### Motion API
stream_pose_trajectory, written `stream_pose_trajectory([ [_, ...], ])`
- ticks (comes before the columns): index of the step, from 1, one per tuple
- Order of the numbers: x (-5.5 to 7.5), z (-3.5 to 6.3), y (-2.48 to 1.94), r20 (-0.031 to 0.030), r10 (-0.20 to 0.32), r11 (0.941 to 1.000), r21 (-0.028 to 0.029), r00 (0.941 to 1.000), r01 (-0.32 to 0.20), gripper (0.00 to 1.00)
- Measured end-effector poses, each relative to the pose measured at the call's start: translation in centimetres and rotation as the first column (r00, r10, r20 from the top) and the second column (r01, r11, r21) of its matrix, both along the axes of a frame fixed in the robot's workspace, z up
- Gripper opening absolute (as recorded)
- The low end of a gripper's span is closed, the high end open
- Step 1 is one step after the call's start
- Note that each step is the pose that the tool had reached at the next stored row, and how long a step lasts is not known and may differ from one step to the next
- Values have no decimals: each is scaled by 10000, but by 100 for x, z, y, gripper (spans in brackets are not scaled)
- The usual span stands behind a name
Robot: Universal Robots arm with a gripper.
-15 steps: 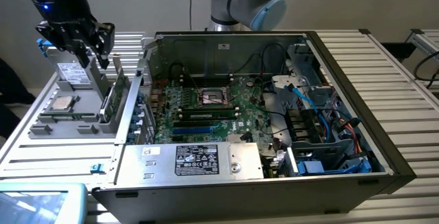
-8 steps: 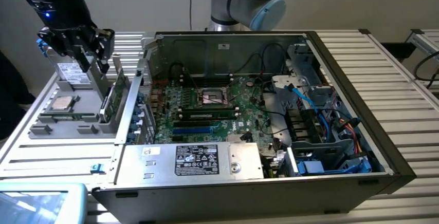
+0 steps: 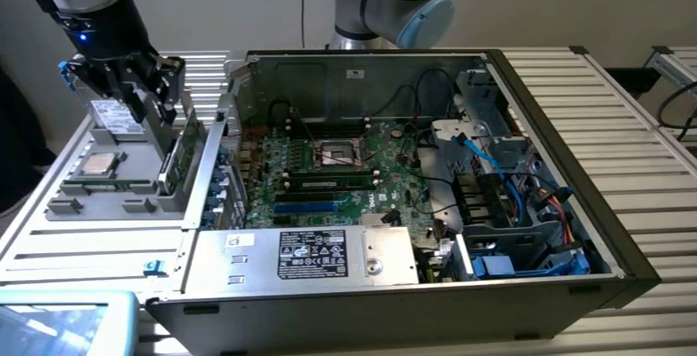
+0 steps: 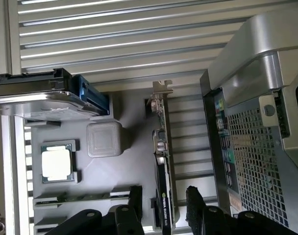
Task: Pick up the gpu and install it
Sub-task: 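Pick up the gpu and move the gpu toward the slot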
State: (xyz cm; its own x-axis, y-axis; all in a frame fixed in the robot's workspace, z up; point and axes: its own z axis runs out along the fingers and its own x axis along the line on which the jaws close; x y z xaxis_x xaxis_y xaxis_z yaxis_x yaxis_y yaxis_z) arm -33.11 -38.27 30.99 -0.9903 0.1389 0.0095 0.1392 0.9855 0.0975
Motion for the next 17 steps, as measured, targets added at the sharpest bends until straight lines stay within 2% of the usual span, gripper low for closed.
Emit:
stream_pose_trajectory([
  [6, 16, -108, -8, -1, 11, 10000, 3, 10000, -11, 49],
  [12, 33, -217, -8, -1, 35, 10000, 42, 10000, -35, 49],
  [14, 34, -248, -9, -2, 42, 10000, 90, 10000, -42, 49],
  [17, 33, -288, -16, -6, 46, 9997, 221, 10000, -46, 49],
])
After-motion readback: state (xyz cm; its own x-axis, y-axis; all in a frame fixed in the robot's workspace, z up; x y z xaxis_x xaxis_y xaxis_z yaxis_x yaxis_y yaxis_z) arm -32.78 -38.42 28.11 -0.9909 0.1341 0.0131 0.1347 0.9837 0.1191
